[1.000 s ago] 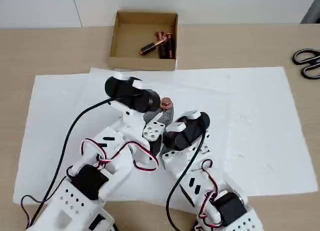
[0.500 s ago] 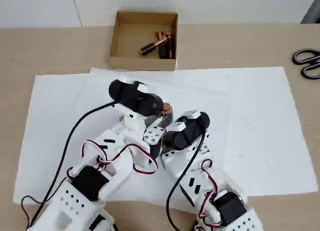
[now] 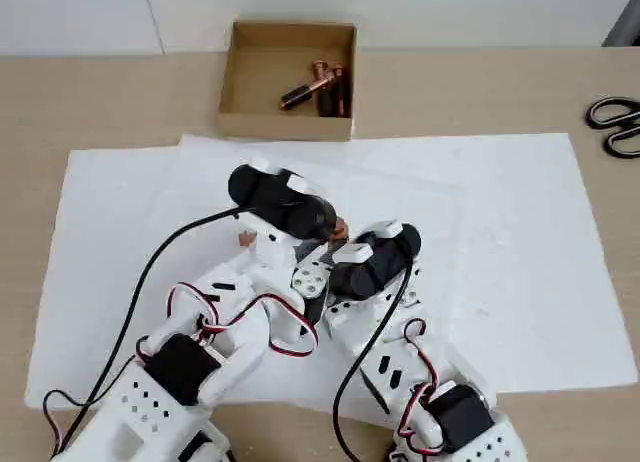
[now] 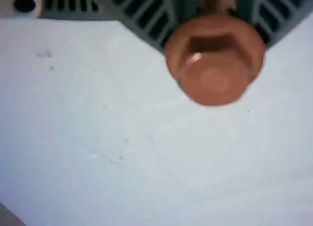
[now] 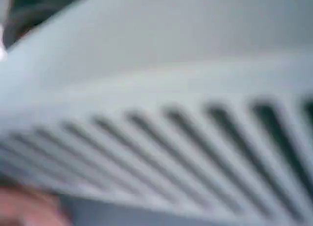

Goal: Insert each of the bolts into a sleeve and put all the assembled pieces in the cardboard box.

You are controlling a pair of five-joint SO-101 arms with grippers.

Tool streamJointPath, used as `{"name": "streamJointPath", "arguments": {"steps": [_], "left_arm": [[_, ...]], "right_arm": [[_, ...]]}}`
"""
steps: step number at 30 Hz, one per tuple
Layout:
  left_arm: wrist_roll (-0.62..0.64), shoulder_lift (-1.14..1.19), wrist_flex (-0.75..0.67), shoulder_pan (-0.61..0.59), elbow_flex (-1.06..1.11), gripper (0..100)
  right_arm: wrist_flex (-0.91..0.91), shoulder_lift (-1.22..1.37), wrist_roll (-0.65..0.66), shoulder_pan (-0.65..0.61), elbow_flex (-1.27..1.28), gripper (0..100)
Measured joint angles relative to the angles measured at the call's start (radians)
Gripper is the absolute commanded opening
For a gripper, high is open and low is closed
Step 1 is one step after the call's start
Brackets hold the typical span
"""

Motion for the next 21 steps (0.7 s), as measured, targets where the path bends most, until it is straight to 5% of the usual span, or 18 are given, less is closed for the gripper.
{"name": "streamJointPath", "arguments": {"steps": [15, 21], "left_arm": [[0.0, 0.002, 0.008, -0.002, 0.012, 1], [0.0, 0.002, 0.038, -0.003, 0.014, 11]], "right_arm": [[0.0, 0.0, 0.0, 0.002, -0.002, 0.4], [0.0, 0.0, 0.0, 0.002, -0.002, 0.4]]}}
